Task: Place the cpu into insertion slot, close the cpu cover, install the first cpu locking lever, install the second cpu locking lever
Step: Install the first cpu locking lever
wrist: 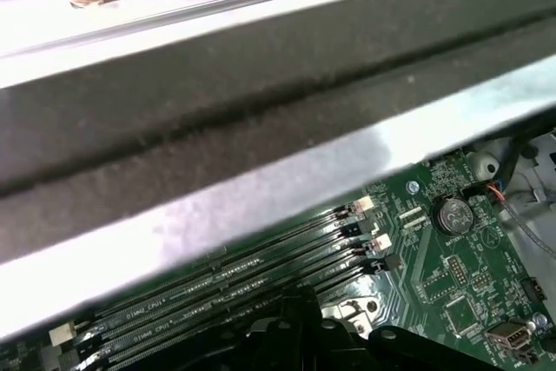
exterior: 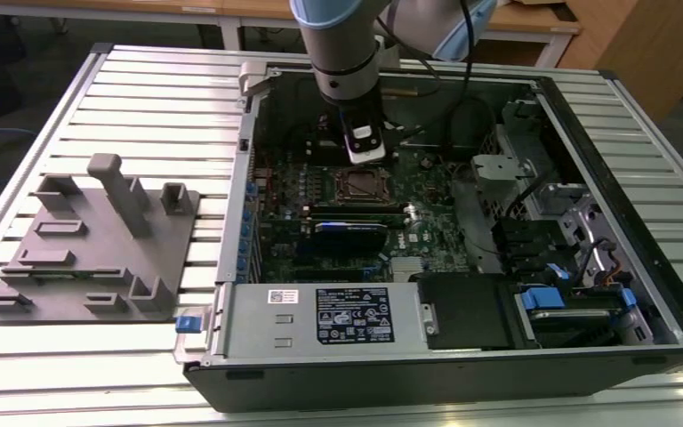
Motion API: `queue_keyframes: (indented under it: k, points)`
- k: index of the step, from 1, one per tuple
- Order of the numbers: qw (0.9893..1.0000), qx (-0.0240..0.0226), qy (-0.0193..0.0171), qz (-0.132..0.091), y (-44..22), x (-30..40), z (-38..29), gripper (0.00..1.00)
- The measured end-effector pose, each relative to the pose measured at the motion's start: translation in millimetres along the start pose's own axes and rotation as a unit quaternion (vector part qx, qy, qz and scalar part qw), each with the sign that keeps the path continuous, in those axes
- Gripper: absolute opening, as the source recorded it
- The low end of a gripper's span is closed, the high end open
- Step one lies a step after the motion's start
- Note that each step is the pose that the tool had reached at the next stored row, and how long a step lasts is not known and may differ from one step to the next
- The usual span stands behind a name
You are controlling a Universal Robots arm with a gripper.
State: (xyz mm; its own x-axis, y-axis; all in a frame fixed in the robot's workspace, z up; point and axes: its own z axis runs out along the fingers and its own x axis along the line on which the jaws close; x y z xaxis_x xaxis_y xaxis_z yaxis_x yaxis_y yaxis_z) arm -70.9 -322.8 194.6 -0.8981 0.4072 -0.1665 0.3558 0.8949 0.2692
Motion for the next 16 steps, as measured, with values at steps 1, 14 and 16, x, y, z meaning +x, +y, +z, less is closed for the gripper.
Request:
queue_keyframes:
  k: [1,14,16]
  points:
    - [1.0000,-0.0001,-0.0007,0.001,0.0,0.0,0.2,0.10]
    - [0.9998,-0.0016,-0.0165,0.011,-1.2,1.0,3.9,0.10]
    - [0.9997,-0.0017,-0.0200,0.011,-1.3,1.1,4.2,0.10]
